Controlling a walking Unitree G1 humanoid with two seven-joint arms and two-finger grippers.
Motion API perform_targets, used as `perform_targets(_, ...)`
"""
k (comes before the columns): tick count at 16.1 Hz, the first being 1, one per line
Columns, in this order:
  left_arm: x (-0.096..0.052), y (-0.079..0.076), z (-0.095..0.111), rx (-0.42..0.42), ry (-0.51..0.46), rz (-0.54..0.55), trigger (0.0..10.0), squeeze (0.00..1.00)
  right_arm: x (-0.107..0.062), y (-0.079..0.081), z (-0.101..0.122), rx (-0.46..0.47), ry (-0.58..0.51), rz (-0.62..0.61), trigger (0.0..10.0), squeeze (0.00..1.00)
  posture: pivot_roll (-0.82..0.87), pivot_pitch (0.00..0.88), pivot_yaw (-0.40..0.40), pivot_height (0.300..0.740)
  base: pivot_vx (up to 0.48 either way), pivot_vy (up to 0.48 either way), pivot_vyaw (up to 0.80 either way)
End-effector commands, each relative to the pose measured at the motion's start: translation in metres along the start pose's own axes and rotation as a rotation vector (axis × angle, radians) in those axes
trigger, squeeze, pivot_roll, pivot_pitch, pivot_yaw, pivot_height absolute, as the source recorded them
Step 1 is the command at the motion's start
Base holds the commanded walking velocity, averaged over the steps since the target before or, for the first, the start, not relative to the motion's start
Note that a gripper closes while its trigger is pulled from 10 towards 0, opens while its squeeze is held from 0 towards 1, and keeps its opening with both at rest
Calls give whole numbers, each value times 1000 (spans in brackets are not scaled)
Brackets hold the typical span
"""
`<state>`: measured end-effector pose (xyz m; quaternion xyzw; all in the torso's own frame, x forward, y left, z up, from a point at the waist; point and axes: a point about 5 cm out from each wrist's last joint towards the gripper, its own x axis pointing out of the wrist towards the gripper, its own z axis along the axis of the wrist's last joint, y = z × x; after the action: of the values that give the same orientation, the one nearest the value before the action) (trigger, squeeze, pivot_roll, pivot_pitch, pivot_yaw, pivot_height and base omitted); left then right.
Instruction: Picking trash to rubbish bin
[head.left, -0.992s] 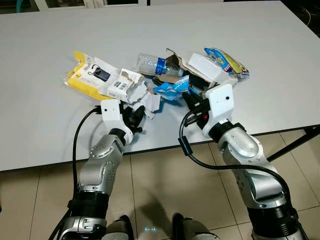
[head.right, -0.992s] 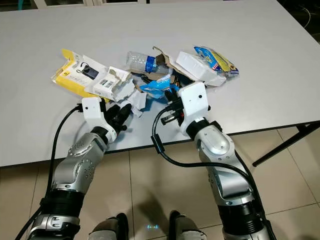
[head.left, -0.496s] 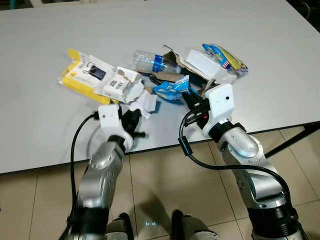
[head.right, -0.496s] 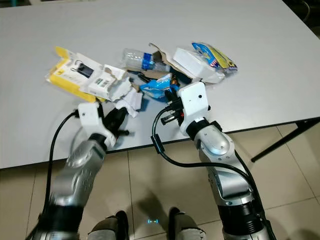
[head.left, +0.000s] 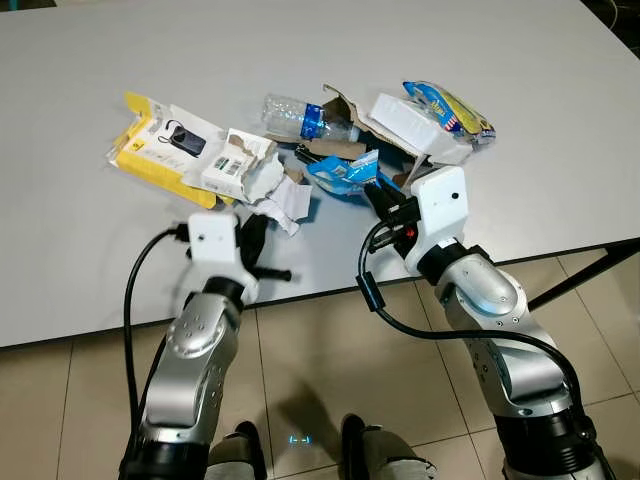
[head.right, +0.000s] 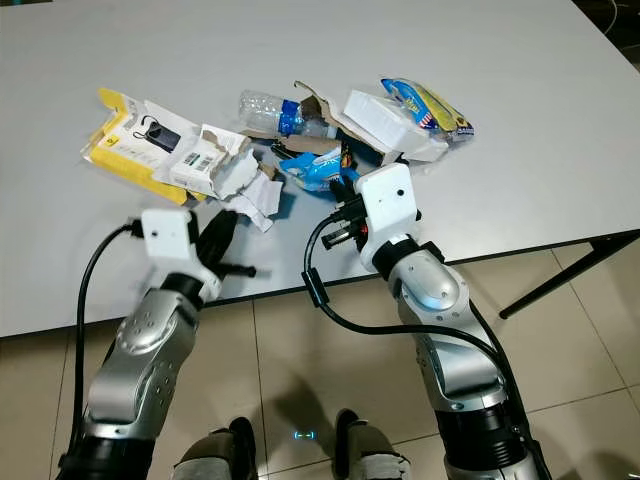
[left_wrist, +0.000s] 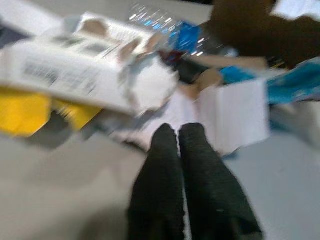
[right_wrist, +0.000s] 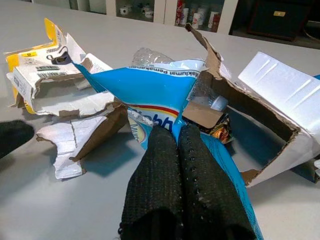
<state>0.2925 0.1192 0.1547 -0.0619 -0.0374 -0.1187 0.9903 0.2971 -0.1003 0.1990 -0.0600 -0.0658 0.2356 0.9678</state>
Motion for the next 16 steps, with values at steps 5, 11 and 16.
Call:
perform_targets(5, 8, -13, 10, 82, -18, -116, 10000, 1000, -1, 2, -1, 8, 3, -2, 10000, 0, -140, 253, -26, 740, 0, 0, 0)
perform_targets(11, 20, 24, 16, 119, -33, 62, 10000, 1000, 1, 3, -1, 10, -1, -4, 10000, 0, -135, 246, -22, 740, 0, 0, 0)
perform_targets(16, 15, 21, 20, -100, -96, 159, 10000, 1000, 2, 3, -2, 13, -4, -4, 10000, 0, -130, 241, -21, 740, 0, 0, 0)
